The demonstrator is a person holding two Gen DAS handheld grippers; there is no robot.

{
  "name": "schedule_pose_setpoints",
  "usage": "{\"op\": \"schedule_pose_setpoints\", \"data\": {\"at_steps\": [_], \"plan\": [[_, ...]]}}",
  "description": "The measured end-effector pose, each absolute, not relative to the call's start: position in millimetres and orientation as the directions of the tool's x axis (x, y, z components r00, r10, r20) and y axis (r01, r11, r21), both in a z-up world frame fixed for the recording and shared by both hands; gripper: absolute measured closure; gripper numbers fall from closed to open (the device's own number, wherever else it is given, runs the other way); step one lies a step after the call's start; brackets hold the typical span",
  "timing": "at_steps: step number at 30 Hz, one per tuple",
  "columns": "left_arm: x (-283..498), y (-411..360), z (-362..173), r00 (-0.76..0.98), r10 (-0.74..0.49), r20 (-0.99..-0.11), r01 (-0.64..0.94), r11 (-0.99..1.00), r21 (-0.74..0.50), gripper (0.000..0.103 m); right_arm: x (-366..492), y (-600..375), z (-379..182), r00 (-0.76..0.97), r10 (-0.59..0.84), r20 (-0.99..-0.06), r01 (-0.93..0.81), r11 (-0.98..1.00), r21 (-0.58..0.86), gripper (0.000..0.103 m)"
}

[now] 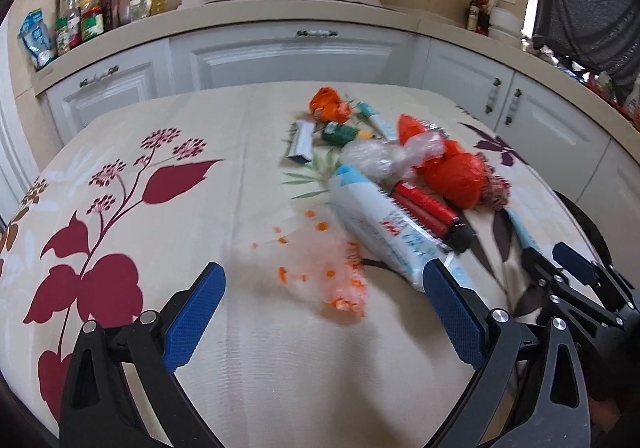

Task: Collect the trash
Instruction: 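Grasp the orange-dotted clear bag with the left tool while the right tool grasps the light blue tube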

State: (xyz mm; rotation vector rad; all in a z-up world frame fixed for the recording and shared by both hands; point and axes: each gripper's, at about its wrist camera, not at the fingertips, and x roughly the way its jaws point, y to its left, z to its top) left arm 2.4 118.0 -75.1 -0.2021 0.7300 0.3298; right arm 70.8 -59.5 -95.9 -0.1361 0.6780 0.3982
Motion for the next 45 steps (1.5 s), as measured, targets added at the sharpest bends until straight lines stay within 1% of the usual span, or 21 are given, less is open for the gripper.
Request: {"op": "schedule_pose_setpoints", "data": {"at_steps": [1, 5, 7, 8, 9, 10, 11, 12, 15, 16, 17, 19, 20, 21, 22, 23, 27, 37, 45], "plan": [[2.6, 120.3, -76.1, 0.693, 0.227, -0.685, -0.371, 0.926, -0.069, 0.007, 70.5, -59.1, -97.2, 0.704, 0.315, -0.637, -0.404, 0.915, 0.006, 0.063], [3.6, 128.5, -78.5, 0.675, 0.226, -0.702, -0.393, 0.916, -0.083, 0.007, 70.6, -58.8, -98.1, 0.702, 0.323, -0.635, -0.412, 0.911, 0.009, 0.071], [3.8, 130.2, -78.8, 0.667, 0.234, -0.707, -0.399, 0.914, -0.074, 0.008, 71.2, -59.6, -97.8, 0.699, 0.327, -0.636, -0.412, 0.911, 0.015, 0.078], [4.0, 131.0, -78.9, 0.666, 0.233, -0.709, -0.397, 0.915, -0.072, 0.011, 71.2, -59.9, -97.7, 0.699, 0.327, -0.636, -0.411, 0.911, 0.017, 0.079], [4.6, 131.8, -79.5, 0.663, 0.231, -0.713, -0.396, 0.916, -0.071, 0.023, 71.5, -60.6, -97.7, 0.698, 0.328, -0.636, -0.412, 0.911, 0.017, 0.079], [6.1, 132.7, -81.1, 0.658, 0.221, -0.720, -0.390, 0.918, -0.074, 0.031, 71.2, -60.9, -97.9, 0.699, 0.328, -0.635, -0.413, 0.911, 0.016, 0.079], [6.6, 133.1, -82.7, 0.652, 0.215, -0.727, -0.388, 0.919, -0.077, 0.035, 71.2, -61.2, -98.0, 0.699, 0.330, -0.634, -0.414, 0.910, 0.017, 0.079], [8.4, 133.7, -85.4, 0.644, 0.202, -0.738, -0.384, 0.920, -0.083, 0.035, 71.4, -61.2, -98.0, 0.699, 0.330, -0.634, -0.414, 0.910, 0.017, 0.079], [8.1, 129.0, -84.5, 0.652, 0.201, -0.731, -0.368, 0.927, -0.073, 0.036, 71.5, -61.0, -98.1, 0.701, 0.331, -0.632, -0.416, 0.909, 0.014, 0.079], [8.7, 127.5, -84.6, 0.652, 0.203, -0.731, -0.364, 0.929, -0.066, 0.037, 71.3, -61.3, -98.3, 0.701, 0.332, -0.631, -0.417, 0.909, 0.016, 0.079], [9.2, 126.2, -85.0, 0.651, 0.204, -0.731, -0.360, 0.931, -0.060, 0.043, 71.1, -61.2, -98.3, 0.702, 0.333, -0.630, -0.417, 0.909, 0.016, 0.079], [9.6, 123.9, -85.5, 0.651, 0.211, -0.729, -0.356, 0.933, -0.048, 0.050, 70.7, -61.8, -98.9, 0.705, 0.334, -0.626, -0.418, 0.908, 0.014, 0.080], [9.5, 123.1, -85.5, 0.654, 0.206, -0.727, -0.350, 0.935, -0.049, 0.057, 70.4, -62.3, -99.2, 0.706, 0.334, -0.625, -0.418, 0.908, 0.012, 0.081], [9.2, 122.2, -85.2, 0.658, 0.210, -0.723, -0.348, 0.936, -0.044, 0.064, 70.4, -62.9, -99.4, 0.708, 0.331, -0.624, -0.417, 0.909, 0.009, 0.083], [9.2, 121.7, -85.3, 0.661, 0.208, -0.722, -0.344, 0.938, -0.045, 0.066, 70.6, -63.7, -99.5, 0.709, 0.332, -0.622, -0.417, 0.909, 0.010, 0.087], [9.0, 121.5, -85.7, 0.663, 0.208, -0.719, -0.344, 0.938, -0.046, 0.067, 70.7, -64.1, -99.4, 0.708, 0.335, -0.622, -0.419, 0.908, 0.012, 0.087], [7.5, 120.4, -86.1, 0.672, 0.207, -0.711, -0.337, 0.940, -0.045, 0.071, 70.1, -63.2, -99.7, 0.711, 0.336, -0.618, -0.424, 0.906, 0.004, 0.088], [-1.5, 126.0, -74.4, 0.699, 0.236, -0.675, -0.356, 0.933, -0.043, 0.073, 66.0, -64.8, -92.7, 0.722, 0.343, -0.600, -0.430, 0.903, -0.001, 0.091], [-4.2, 121.6, -51.8, 0.737, 0.223, -0.638, -0.335, 0.940, -0.058, 0.073, 63.4, -81.9, -76.7, 0.754, 0.333, -0.567, -0.403, 0.915, 0.003, 0.091]]}}
